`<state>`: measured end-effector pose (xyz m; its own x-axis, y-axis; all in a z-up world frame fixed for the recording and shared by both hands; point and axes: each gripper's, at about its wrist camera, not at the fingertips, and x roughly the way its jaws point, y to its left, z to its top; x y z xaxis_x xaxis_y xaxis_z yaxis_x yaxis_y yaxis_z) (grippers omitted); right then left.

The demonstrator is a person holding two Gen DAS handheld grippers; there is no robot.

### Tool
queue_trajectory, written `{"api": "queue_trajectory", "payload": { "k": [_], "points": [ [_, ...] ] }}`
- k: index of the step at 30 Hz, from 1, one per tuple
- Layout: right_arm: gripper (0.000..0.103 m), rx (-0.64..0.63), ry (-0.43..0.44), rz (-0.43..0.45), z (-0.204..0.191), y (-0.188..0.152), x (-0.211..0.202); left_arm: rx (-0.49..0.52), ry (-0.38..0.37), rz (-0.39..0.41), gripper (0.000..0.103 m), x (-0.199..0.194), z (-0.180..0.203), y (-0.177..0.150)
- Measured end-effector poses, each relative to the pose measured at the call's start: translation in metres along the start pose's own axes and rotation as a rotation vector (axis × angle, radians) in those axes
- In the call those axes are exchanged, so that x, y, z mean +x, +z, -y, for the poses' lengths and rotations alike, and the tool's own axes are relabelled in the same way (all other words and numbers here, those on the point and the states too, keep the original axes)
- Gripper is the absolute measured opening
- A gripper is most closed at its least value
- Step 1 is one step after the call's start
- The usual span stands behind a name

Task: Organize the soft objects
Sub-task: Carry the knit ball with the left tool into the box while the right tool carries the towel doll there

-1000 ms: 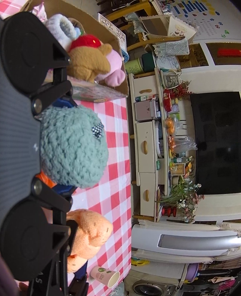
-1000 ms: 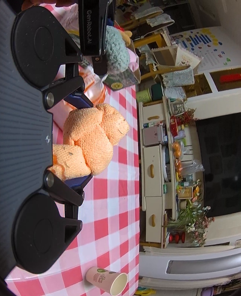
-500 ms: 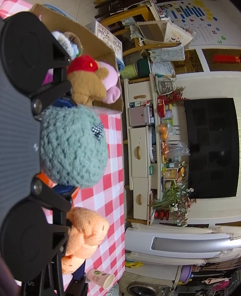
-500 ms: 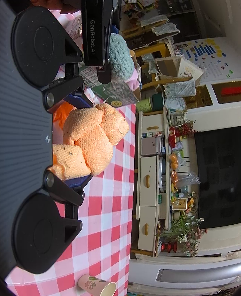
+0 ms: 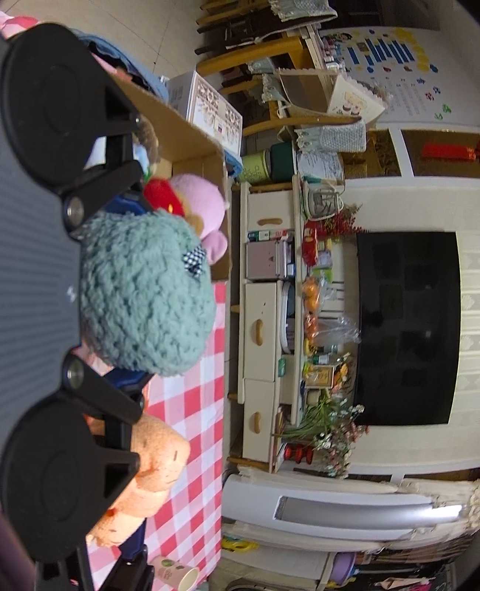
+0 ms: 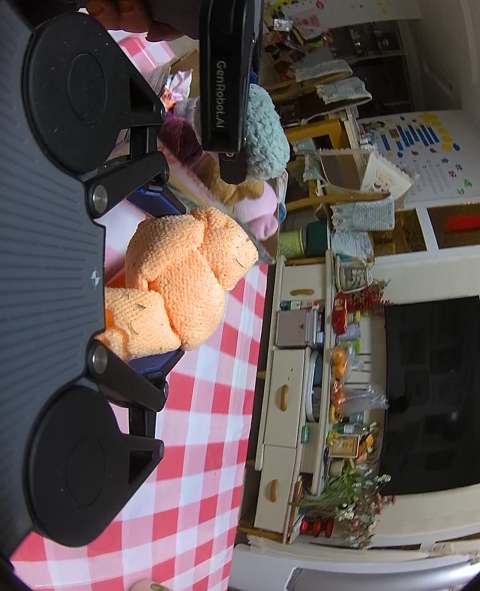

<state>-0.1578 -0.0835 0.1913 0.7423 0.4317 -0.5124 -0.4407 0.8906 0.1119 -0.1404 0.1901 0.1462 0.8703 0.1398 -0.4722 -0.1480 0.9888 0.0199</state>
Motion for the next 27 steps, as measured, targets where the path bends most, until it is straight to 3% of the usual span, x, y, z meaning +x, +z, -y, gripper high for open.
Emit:
{"api": "queue_trajectory", "payload": {
  "k": [15, 27],
  "points": [
    [0.092, -0.045, 0.062, 0.02, -0.029, 0.023, 0.023, -0.131, 0.113, -0.022, 0.074, 0.027, -0.065, 0.009],
    [0.092, -0.095, 0.127, 0.07, -0.043, 0.068, 0.073, -0.215, 0.164, -0.048, 0.074, 0.068, -0.105, 0.022]
  ]
}}
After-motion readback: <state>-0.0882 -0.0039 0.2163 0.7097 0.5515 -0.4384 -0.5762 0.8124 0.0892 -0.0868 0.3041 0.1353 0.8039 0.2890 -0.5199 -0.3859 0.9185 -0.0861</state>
